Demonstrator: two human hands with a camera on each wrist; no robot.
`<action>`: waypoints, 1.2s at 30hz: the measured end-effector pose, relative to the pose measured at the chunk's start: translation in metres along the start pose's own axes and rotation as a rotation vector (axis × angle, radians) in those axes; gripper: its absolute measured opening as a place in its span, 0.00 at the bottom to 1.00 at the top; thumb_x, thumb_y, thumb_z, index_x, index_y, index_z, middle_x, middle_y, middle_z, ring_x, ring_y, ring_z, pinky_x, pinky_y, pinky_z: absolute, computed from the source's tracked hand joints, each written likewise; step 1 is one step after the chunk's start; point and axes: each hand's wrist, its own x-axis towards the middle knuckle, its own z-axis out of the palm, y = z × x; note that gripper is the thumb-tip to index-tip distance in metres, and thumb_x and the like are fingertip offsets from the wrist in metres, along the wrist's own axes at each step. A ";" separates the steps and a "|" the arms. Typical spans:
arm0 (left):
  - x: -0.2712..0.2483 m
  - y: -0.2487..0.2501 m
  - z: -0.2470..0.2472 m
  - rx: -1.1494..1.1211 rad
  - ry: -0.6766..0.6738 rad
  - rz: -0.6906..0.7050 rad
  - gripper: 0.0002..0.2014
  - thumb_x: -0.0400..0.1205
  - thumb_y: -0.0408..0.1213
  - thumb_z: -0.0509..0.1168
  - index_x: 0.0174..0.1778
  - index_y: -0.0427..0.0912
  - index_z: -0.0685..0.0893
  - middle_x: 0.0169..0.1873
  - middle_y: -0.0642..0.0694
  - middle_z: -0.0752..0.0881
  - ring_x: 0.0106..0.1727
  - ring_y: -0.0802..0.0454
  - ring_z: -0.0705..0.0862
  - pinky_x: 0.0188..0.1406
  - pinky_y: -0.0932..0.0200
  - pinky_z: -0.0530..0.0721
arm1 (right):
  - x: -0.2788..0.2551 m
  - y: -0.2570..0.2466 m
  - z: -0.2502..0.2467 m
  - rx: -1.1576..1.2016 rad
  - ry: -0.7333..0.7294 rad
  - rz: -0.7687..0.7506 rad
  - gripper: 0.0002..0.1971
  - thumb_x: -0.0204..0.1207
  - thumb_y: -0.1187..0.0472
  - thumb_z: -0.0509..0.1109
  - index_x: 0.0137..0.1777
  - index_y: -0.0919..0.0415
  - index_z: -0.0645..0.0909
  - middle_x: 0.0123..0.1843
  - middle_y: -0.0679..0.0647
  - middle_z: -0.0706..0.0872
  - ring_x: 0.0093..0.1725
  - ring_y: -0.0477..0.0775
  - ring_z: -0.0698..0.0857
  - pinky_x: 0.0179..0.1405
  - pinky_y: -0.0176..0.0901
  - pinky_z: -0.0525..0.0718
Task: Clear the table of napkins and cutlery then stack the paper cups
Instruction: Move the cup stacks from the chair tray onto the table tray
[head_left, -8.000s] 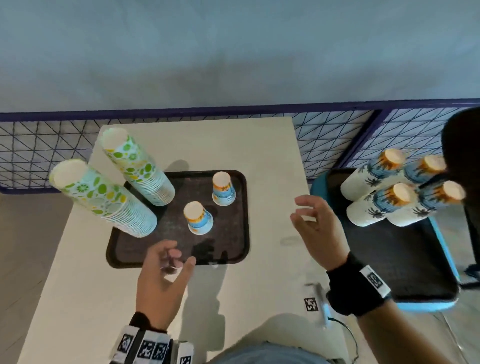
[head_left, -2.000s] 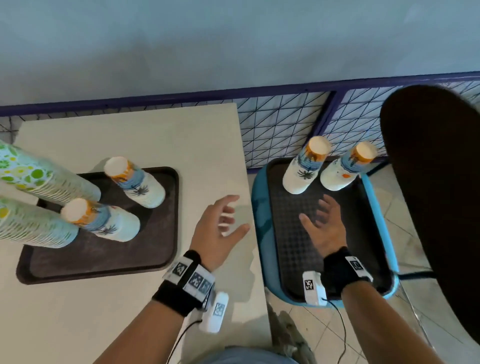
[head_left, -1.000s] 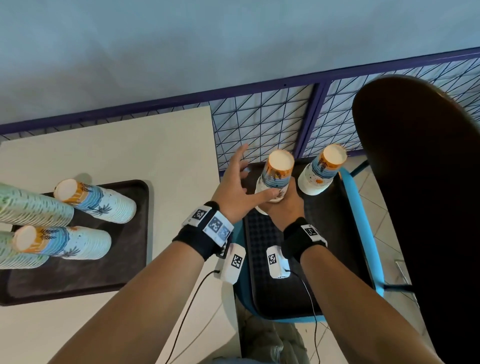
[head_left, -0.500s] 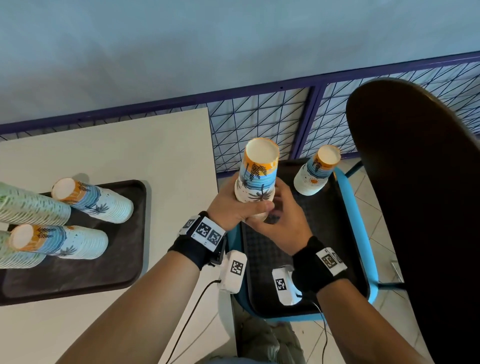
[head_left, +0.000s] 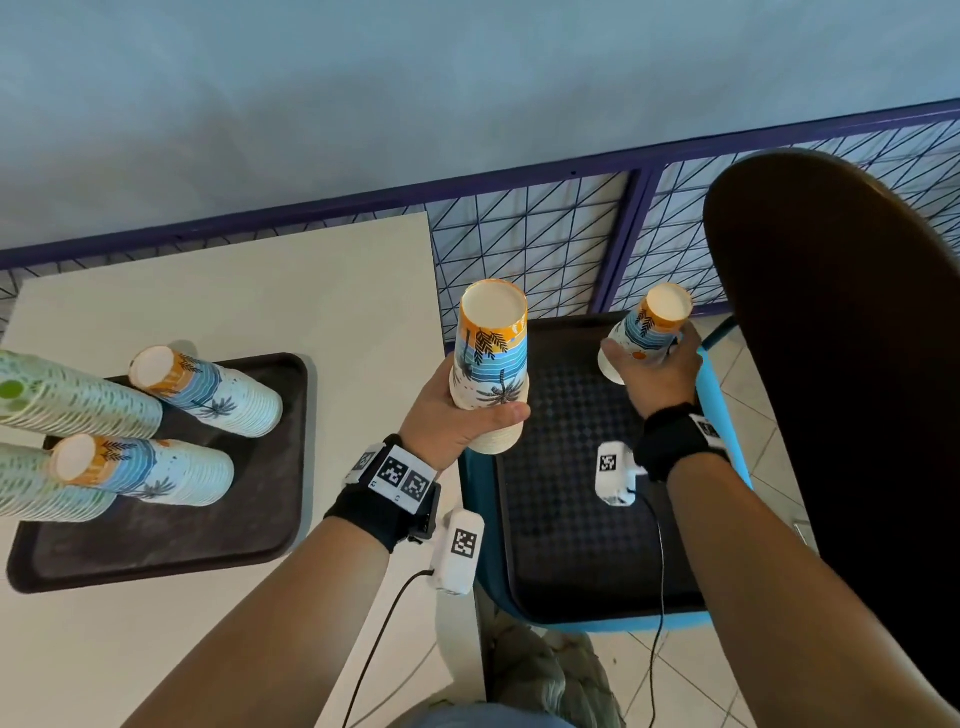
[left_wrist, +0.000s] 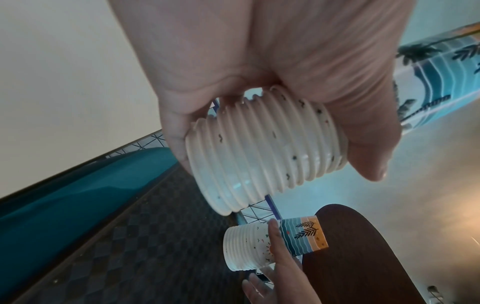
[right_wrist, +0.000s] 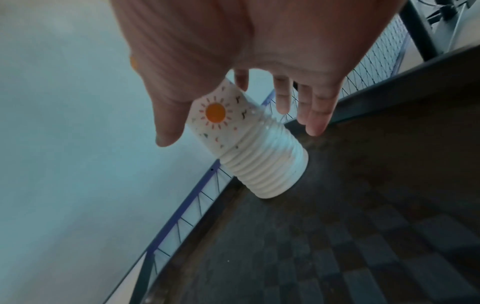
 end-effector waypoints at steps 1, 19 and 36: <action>-0.002 0.000 -0.001 -0.002 0.002 -0.005 0.41 0.60 0.48 0.85 0.72 0.50 0.82 0.62 0.50 0.93 0.64 0.51 0.91 0.71 0.44 0.88 | 0.005 0.000 0.005 -0.016 -0.005 -0.012 0.51 0.61 0.39 0.85 0.81 0.47 0.63 0.78 0.54 0.76 0.77 0.56 0.76 0.80 0.60 0.75; -0.054 -0.008 -0.041 -0.105 0.030 0.011 0.34 0.64 0.44 0.83 0.68 0.54 0.83 0.58 0.56 0.94 0.61 0.56 0.92 0.61 0.54 0.90 | -0.048 0.003 0.028 -0.054 -0.024 -0.060 0.45 0.54 0.40 0.79 0.74 0.41 0.70 0.69 0.56 0.82 0.69 0.61 0.83 0.73 0.59 0.82; -0.180 0.015 -0.239 0.086 0.506 0.290 0.33 0.67 0.36 0.89 0.65 0.53 0.82 0.52 0.69 0.92 0.57 0.73 0.89 0.55 0.74 0.85 | -0.274 -0.148 0.218 0.080 -0.419 -0.510 0.31 0.68 0.50 0.82 0.68 0.57 0.76 0.60 0.46 0.90 0.58 0.41 0.89 0.60 0.43 0.89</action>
